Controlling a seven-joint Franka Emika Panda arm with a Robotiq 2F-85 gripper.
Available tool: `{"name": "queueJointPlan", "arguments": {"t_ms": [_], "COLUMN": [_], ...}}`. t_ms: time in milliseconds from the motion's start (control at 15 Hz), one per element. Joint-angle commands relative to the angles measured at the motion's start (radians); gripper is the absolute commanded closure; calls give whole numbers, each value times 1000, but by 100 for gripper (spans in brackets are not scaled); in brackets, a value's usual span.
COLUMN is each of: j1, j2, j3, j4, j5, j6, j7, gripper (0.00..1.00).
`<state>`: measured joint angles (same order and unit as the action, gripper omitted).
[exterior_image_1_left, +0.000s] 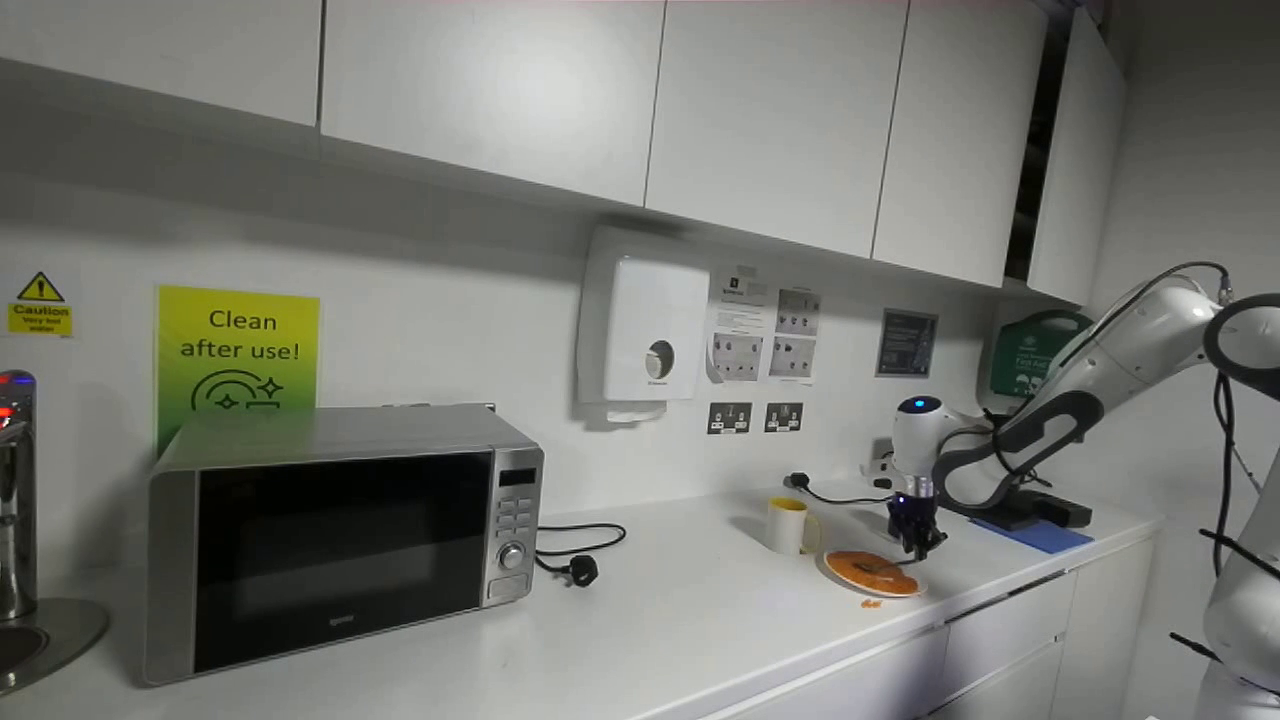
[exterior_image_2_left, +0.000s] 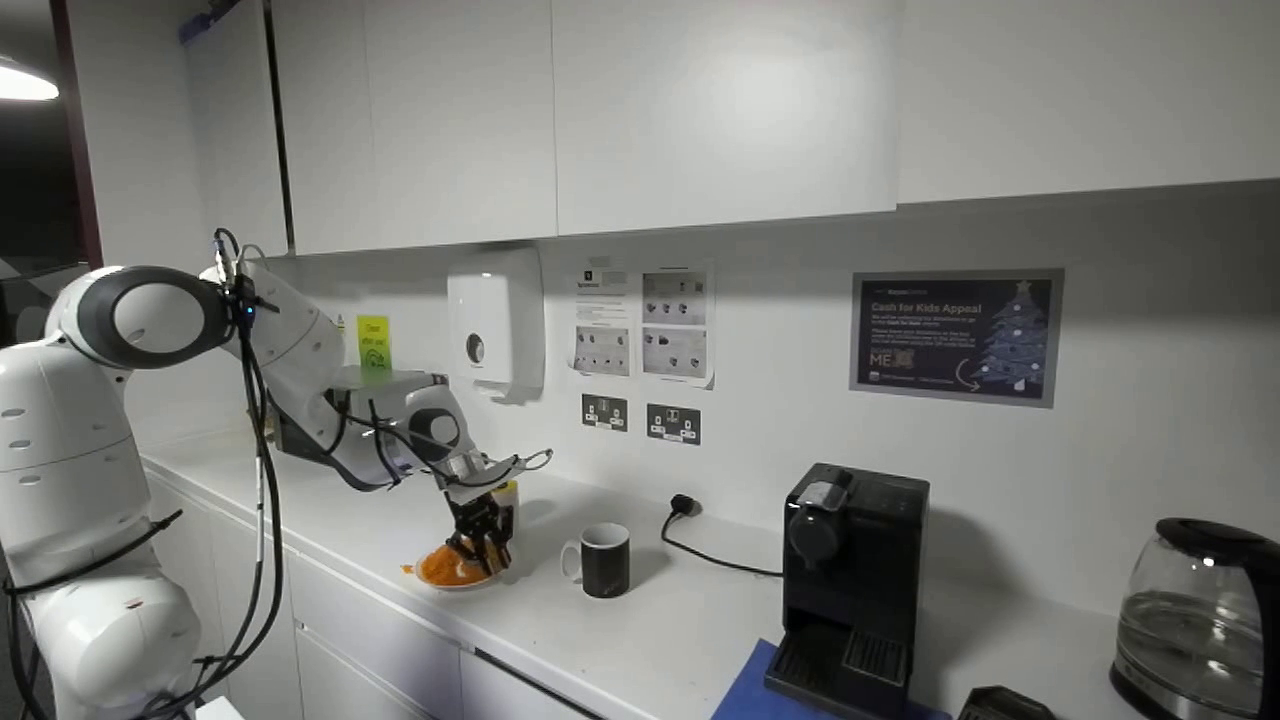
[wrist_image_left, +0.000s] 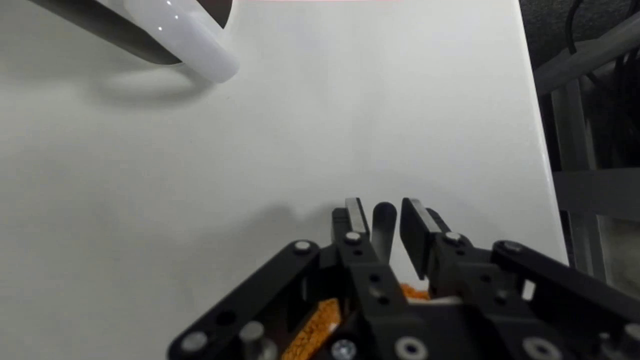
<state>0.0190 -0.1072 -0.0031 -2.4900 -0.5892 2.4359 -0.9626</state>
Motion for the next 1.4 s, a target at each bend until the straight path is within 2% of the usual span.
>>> {"name": "queueJointPlan", "arguments": {"t_ms": [0,333,400,667,933,1133,1333], "j1": [-12,-12,-9,4,15,23,30], "j2": [-26,-33,-37,-70,-104,-155,-212], "j3": [-1,-3,-2,-5,-9,-13,-14], "j4": [-23,-7,0,47,128,165,173], "j5": [-42,-9,13,173,361,489,605], "j6": [4,-32,-60,-242,-437,-488,-473], "j7": [34,12,-3,-86,-66,-22,60], "gripper": [40,3,0,0,0,0,0]}}
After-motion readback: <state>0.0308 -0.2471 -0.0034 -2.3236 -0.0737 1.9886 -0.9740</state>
